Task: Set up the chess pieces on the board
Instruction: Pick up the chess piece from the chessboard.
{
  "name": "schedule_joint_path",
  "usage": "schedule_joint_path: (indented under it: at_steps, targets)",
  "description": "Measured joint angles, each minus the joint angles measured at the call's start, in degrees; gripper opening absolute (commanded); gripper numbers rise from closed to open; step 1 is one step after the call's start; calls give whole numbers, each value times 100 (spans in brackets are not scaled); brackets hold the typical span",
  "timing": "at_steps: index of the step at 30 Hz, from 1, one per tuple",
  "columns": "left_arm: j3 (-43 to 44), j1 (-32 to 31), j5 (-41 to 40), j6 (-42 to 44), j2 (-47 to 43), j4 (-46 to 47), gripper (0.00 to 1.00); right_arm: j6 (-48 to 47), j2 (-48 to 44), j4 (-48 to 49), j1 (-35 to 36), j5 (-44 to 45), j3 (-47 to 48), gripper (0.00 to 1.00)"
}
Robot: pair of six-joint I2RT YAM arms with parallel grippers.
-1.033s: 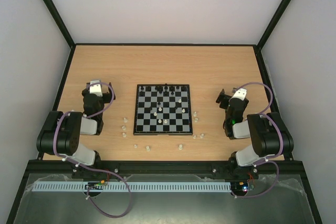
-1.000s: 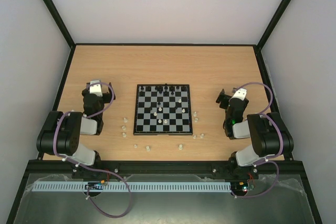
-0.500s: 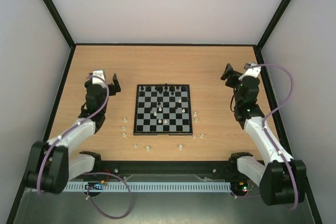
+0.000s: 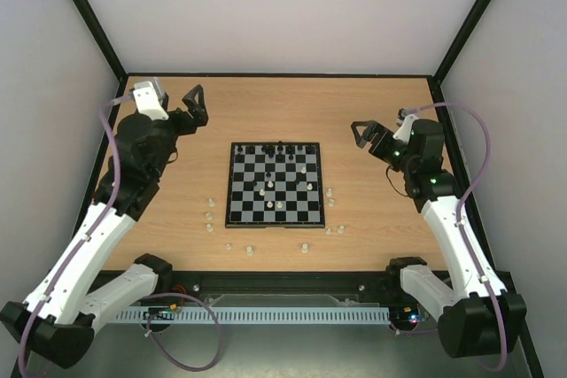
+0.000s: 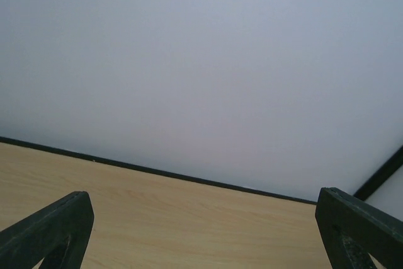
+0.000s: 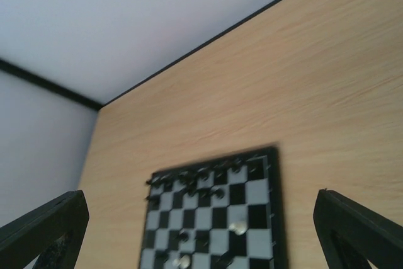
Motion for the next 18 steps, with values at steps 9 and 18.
schedule_joint_path:
  at_steps: [9, 18]
  targets:
    - [122, -9, 673, -568, -811, -1287, 99, -177, 122, -935, 0, -730, 227, 99]
    - [-444, -7, 1746, -997, -463, -1283, 100, -393, 1119, -1012, 623, -577, 55, 99]
